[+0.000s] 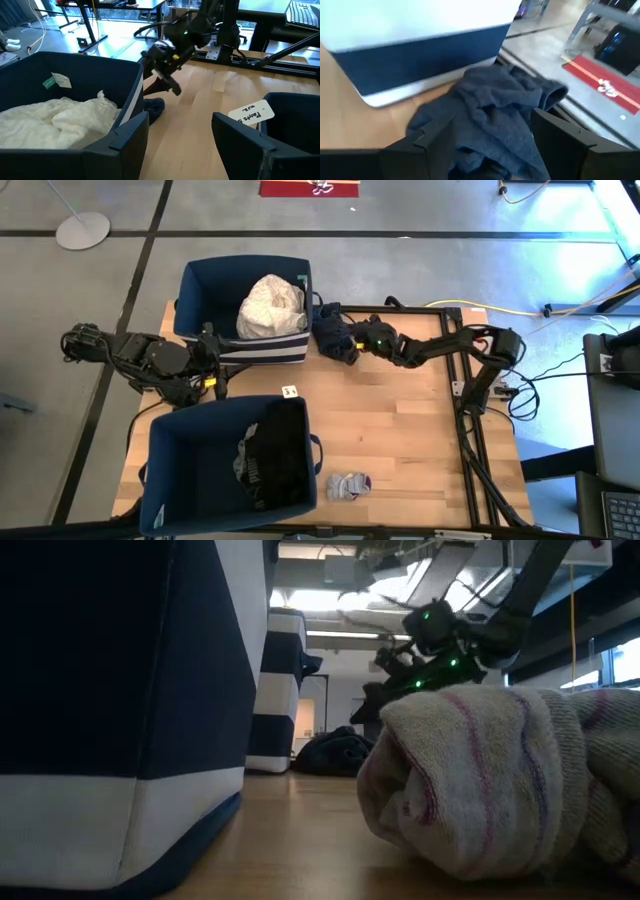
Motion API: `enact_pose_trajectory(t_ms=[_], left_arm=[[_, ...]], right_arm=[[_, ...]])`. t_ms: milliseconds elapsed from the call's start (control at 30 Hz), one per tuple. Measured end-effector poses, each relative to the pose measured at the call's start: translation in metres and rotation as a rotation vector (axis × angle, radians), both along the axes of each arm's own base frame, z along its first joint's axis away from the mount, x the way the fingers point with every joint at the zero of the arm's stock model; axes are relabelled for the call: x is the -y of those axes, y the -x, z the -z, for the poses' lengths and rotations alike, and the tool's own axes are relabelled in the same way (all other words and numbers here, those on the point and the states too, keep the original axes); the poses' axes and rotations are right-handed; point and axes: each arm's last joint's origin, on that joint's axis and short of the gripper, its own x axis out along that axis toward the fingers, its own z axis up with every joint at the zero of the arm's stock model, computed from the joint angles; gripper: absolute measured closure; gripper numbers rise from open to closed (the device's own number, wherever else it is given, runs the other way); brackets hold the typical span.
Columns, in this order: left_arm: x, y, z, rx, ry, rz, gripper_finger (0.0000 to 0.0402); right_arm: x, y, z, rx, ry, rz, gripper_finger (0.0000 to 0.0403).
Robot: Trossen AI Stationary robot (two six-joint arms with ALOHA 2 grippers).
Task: Sort clothes
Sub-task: Put the blue shorts into the bottom blue laundry organizer
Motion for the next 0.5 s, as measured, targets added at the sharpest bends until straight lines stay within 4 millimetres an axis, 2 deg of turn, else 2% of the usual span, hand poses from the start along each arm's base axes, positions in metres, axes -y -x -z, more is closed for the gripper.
enact_pose_trajectory(t_ms=[167, 267, 433, 500], left_arm=[[0.0, 0.0, 0.0, 0.0, 0.0, 0.0, 0.0194], [0.0, 0.0, 0.0, 0.002, 0.004, -0.001, 0.0194], [0.0, 0.0, 0.0, 0.002, 0.01, -0.005, 0.0194], [0.0, 0.0, 0.0, 0.0, 0.004, -0.002, 0.0194]], right_arm=[[0.016, -0.012, 0.015, -0.054, -0.011, -0.079, 0.0152], [0.021, -0.023, 0.025, -0.139, 0.009, -0.111, 0.0152], [0.025, -0.037, 0.04, -0.264, -0.057, -0.153, 0.0152], [0.024, -0.04, 0.04, -0.296, -0.042, -0.135, 0.0153]])
